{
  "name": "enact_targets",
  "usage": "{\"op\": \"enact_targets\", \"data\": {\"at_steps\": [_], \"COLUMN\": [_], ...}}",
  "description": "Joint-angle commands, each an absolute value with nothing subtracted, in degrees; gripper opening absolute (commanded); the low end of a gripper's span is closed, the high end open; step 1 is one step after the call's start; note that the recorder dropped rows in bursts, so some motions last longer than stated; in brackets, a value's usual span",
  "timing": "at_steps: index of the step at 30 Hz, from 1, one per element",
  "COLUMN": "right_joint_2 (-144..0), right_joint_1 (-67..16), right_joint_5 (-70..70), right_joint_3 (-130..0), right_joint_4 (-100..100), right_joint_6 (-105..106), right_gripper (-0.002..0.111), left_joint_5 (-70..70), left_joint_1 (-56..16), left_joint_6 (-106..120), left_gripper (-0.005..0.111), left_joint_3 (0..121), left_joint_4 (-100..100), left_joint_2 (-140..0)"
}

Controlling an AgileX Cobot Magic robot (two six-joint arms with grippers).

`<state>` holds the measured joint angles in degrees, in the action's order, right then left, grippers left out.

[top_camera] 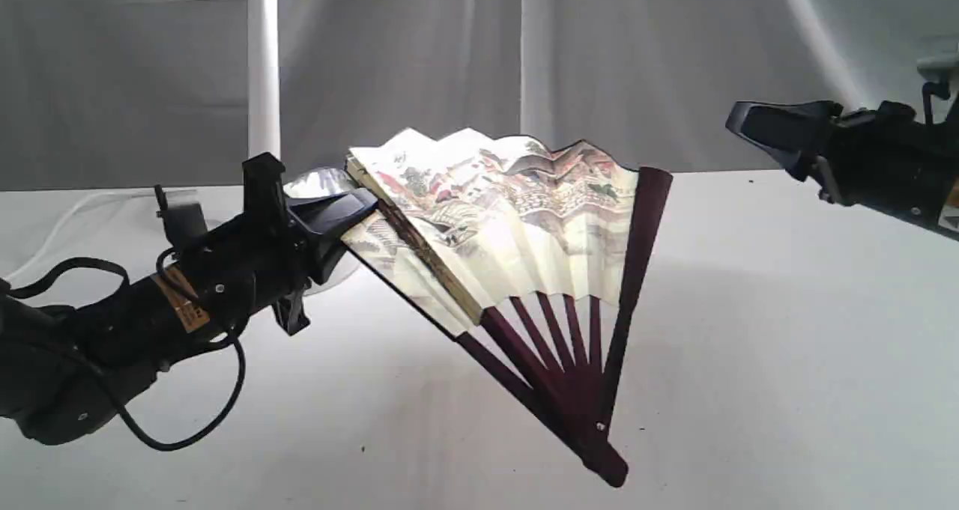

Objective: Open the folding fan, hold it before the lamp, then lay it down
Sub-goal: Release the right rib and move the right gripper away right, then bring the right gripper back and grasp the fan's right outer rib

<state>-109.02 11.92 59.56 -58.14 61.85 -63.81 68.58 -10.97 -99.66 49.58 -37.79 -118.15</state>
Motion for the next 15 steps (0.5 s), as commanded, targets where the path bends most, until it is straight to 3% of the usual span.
{"op": "enact_targets", "data": {"at_steps": [1,4,8,12,15], "right_joint_2": [-108.43,-108.09,-108.84,-113.08,-118.64], "right_joint_1": [11.98,11.98,10.19,9.50,10.18], "right_joint_5": [50.56,33.92,-4.72,-43.05,-64.95], "right_joint_3": [-61.72,-66.32,-72.57,-83.89,-94.78], "right_joint_4": [62.65,68.03,70.09,55.84,35.45], "right_joint_6": [-49.97,-45.54,-45.38,-37.94,-9.57], "right_gripper": [0.025,0.016,0.016,0.012,0.003], "left_joint_5": [69.96,69.96,69.96,69.96,69.96], "left_joint_1": [-9.48,-8.86,-8.58,-8.58,-8.58], "left_joint_6": [-100.65,-100.65,-100.37,-100.39,-100.39], "left_gripper": [0.000,0.000,0.000,0.000,0.000], "left_joint_3": [49.62,49.62,49.62,49.62,49.62], "left_joint_4": [-41.27,-42.56,-42.69,-42.80,-42.80], "left_joint_2": [-118.12,-118.12,-118.01,-118.01,-118.01]}}
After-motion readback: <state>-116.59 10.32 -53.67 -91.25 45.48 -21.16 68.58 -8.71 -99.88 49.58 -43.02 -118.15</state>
